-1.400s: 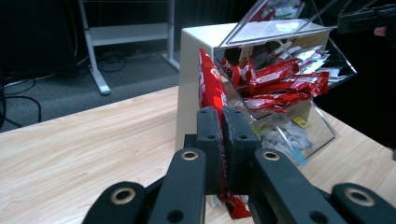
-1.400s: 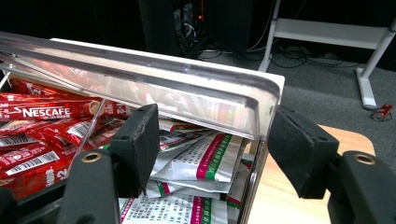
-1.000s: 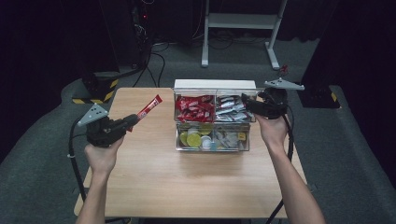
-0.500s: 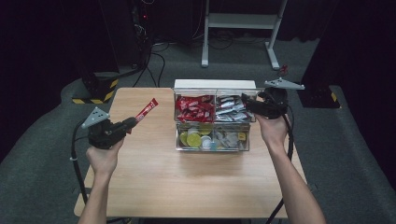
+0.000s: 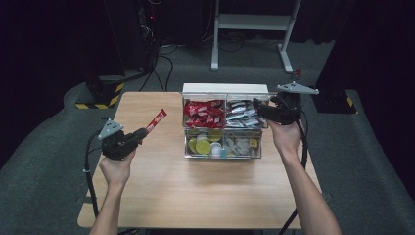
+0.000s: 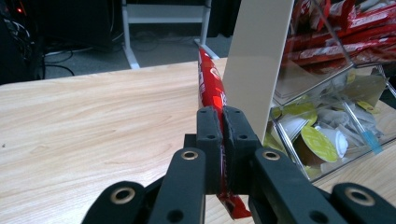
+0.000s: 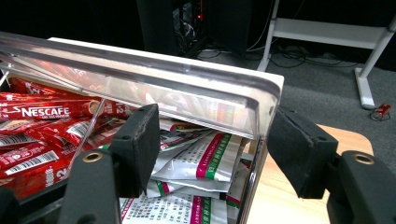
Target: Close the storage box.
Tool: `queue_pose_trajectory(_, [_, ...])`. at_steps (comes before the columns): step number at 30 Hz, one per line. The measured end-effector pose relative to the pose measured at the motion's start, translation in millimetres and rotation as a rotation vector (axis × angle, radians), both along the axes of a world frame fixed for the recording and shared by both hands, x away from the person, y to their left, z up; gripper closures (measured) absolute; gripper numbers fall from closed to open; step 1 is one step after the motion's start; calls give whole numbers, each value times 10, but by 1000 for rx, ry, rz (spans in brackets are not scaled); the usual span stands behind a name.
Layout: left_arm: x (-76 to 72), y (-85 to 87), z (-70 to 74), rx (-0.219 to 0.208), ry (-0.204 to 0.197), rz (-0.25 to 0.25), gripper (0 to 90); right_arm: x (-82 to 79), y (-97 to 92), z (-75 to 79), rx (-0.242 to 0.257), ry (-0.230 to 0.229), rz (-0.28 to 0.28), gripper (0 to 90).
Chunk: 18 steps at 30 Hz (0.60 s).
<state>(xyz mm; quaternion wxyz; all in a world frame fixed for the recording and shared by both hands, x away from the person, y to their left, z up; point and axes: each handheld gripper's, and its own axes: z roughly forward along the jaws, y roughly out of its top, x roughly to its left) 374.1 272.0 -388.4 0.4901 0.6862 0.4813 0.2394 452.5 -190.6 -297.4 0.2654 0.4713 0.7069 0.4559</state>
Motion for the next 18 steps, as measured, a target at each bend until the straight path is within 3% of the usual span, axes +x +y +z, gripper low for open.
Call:
queue_pose_trajectory(6, [87,-65,-133,-11,43,-28,864,-1,2,0,1,-1,-2,349])
queue_pose_trajectory(14, [119,-142,-236,-24,55,-22,864,-1,-4,-3,3,-3,1,350])
queue_pose_trajectory(18, [149,-182,-305,-1,69,-14,864,0,-15,-14,12,-6,5,351])
